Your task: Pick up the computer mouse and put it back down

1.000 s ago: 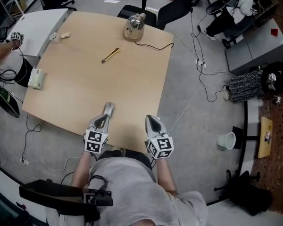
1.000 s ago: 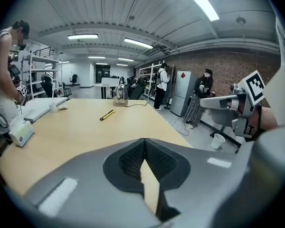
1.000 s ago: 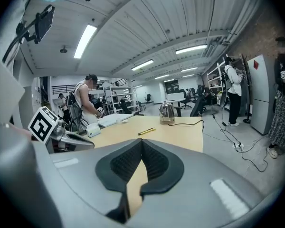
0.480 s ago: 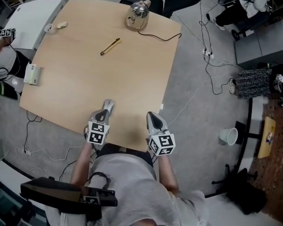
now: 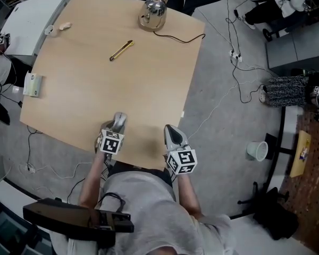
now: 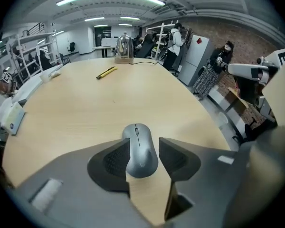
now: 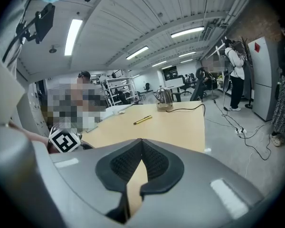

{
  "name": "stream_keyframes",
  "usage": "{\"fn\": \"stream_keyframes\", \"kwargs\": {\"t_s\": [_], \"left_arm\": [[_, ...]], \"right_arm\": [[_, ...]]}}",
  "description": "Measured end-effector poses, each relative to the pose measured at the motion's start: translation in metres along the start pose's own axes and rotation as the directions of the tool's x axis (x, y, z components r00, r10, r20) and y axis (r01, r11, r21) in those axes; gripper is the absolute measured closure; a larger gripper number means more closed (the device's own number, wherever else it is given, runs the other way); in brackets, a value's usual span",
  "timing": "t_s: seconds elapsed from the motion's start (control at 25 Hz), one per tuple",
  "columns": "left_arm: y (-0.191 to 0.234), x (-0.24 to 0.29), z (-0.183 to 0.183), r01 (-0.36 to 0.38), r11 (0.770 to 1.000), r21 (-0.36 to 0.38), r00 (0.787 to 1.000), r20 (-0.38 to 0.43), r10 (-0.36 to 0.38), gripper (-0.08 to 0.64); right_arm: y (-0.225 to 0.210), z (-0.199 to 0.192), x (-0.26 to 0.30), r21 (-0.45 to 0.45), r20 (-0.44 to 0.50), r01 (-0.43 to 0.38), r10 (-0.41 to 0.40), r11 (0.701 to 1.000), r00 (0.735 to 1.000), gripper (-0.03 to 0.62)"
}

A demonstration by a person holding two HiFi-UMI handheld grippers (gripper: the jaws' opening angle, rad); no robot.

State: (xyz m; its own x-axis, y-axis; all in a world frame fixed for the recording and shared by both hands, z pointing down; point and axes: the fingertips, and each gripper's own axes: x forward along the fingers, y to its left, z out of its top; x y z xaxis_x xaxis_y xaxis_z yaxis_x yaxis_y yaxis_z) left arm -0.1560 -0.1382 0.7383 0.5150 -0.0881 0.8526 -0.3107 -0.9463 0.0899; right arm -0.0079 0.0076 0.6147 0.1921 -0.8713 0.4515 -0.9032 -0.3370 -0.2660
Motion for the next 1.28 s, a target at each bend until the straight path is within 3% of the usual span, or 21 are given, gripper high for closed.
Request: {"fn": "stream_keyframes", "kwargs": {"t_s": [0.32, 0.56, 1.28], "left_arm": [[0.002, 0.019, -0.004, -0.019, 1.000, -0.012, 0.994, -0.112, 0.018, 0.278], [0.008, 0.032, -0.012, -0.051, 0.999, -0.017, 0.982, -0.182, 0.047, 0.259], [0.012, 0.050, -0.013, -0.065, 0.997, -0.029, 0.965, -0.257, 0.055, 0.244]], "right_arm": [[-0.008, -0.005, 0.005, 0.029, -0.006, -0.005, 0.005, 1.000, 1.000, 0.585], [-0.017, -0.008, 0.007, 0.052, -0.009, -0.006, 0.006, 0.999, 1.000, 0.585], [-0.033, -0.015, 0.012, 0.115, -0.015, 0.000, 0.001, 0.993, 1.000, 0.585]]}}
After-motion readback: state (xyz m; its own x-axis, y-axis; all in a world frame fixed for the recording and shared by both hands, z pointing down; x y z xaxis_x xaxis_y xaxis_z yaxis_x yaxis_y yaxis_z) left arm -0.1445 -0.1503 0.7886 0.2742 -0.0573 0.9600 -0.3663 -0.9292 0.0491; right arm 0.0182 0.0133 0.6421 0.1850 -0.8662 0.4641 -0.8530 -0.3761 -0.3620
